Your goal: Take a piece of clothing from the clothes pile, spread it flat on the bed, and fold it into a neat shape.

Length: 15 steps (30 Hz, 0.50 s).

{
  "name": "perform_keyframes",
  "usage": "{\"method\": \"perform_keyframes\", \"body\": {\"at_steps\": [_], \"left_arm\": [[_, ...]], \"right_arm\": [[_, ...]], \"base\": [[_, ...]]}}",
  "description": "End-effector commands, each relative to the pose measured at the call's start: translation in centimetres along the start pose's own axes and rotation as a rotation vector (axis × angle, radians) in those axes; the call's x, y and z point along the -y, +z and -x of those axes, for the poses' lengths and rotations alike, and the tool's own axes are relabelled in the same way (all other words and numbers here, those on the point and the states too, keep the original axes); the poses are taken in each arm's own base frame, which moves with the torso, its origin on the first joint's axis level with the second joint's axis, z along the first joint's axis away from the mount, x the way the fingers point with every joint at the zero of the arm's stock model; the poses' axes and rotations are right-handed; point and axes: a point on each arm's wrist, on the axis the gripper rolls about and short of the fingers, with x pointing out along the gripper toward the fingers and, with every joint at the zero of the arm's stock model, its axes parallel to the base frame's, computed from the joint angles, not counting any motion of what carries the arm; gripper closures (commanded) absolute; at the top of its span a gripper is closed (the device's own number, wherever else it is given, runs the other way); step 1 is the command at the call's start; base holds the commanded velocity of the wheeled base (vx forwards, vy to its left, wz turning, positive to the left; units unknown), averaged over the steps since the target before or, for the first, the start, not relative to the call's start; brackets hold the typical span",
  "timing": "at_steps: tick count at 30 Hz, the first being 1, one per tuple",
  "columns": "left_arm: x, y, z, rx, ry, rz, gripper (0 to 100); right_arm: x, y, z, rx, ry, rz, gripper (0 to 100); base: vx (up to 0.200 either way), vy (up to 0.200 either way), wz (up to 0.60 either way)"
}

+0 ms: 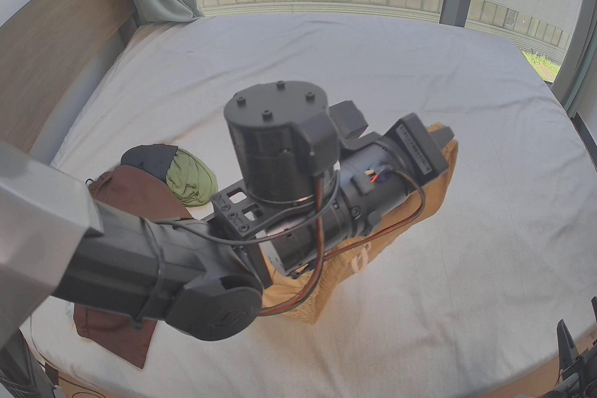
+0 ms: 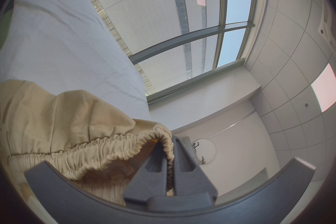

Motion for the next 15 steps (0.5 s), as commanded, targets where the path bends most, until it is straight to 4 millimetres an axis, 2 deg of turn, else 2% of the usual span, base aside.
{"method": "perform_keyframes", "body": {"at_steps": [1,2,4,7,9,12,15], "left_arm": [[3.0,-0.2,-1.3,0.008,-0.097,0.037,100],[4.3,-0.1,-1.5,0.016,-0.135,0.050,100],[4.9,-0.1,-1.5,0.020,-0.153,0.059,100],[8.4,1.3,-1.4,0.065,-0.250,0.080,100],[9.7,2.2,-1.0,0.082,-0.275,0.096,100],[10.3,3.0,-0.3,0.093,-0.277,0.114,100],[8.2,4.0,1.4,0.094,-0.188,0.108,100]], "right_arm": [[0.0,-0.4,-0.1,-0.007,0.000,0.000,0],[0.0,-0.4,-0.1,-0.007,0.000,0.000,0],[0.0,-0.5,-0.1,-0.009,0.000,0.000,0],[0.0,-0.4,-0.1,-0.007,0.000,0.000,0],[0.0,-0.4,-0.1,-0.007,0.000,0.000,0],[0.0,-0.5,-0.1,-0.009,0.001,0.000,0],[0.0,-0.5,-0.1,-0.007,0.000,0.000,0]], "base": [[0.000,0.000,0.00],[0.000,0.000,0.00],[0.000,0.000,0.00],[0.000,0.000,0.00],[0.000,0.000,0.00],[0.000,0.000,0.00],[0.000,0.000,0.00]]}}
